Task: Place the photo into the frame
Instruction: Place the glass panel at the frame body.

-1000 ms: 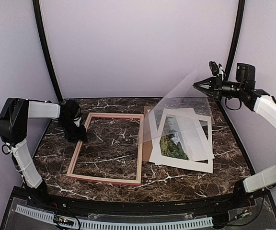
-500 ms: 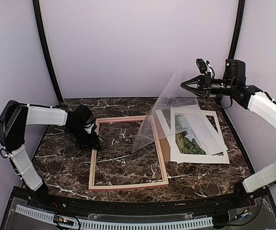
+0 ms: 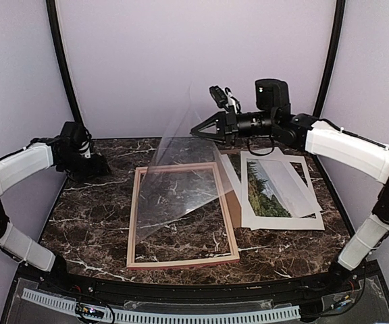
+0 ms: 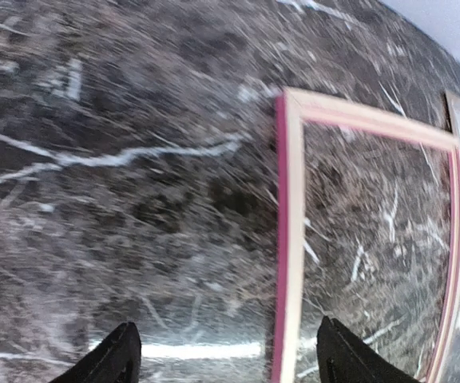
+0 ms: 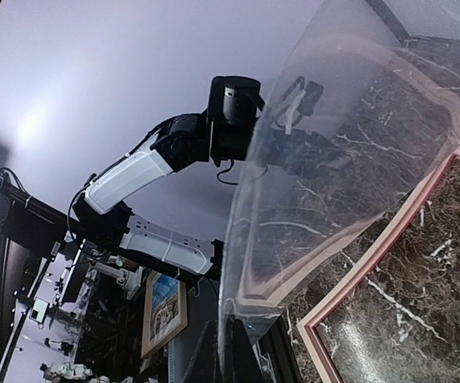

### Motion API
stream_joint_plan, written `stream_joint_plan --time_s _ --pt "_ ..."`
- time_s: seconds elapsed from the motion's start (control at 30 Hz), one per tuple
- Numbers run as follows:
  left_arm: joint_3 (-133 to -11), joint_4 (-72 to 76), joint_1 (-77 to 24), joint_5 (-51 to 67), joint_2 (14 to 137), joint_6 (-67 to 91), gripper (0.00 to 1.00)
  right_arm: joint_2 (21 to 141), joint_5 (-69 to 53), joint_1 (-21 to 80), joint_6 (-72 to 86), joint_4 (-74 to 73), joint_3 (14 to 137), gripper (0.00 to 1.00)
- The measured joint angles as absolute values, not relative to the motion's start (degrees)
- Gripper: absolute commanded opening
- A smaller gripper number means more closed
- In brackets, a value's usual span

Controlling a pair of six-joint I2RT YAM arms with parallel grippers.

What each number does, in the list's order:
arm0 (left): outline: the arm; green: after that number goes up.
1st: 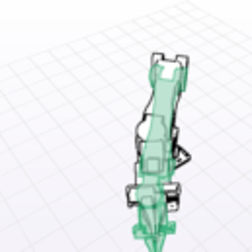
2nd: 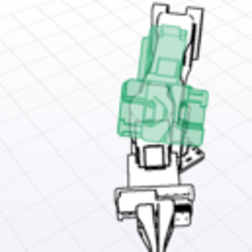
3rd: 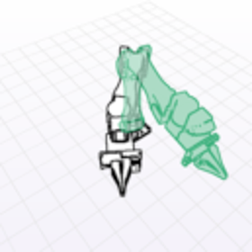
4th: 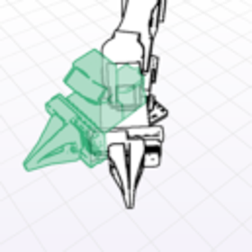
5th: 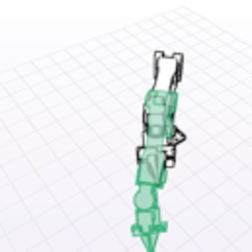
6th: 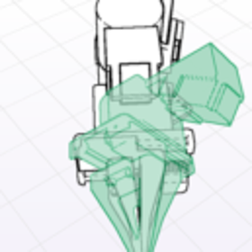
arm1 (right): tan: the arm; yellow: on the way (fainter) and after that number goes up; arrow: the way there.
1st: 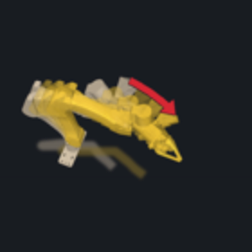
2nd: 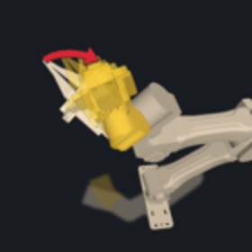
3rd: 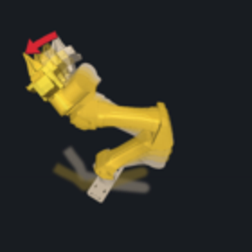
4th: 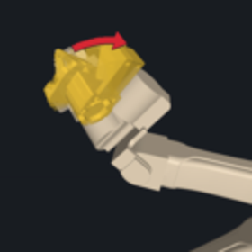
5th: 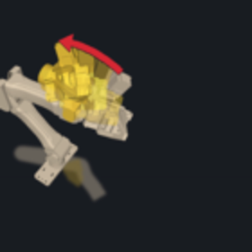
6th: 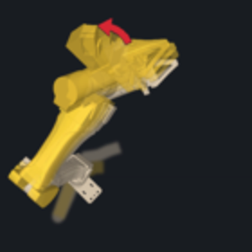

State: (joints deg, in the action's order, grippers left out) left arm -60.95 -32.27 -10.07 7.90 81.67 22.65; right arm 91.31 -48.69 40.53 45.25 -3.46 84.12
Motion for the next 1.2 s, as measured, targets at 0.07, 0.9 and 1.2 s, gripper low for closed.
stream_joint_plan --time_s 0.07,0.9,1.2 --pt "-60.9 -32.3 -7.0 4.4 78.0 22.5 0.84 92.8 -48.0 42.7 46.6 -1.0 84.0 0.00" --pt "-58.4 -29.5 -5.3 7.0 76.4 18.2 0.89 102.6 -27.0 42.8 55.6 11.9 56.7 0.00" --pt "-58.0 -28.0 -8.9 8.2 77.0 18.3 0.91 102.4 -23.7 42.9 55.5 10.2 54.8 0.00"
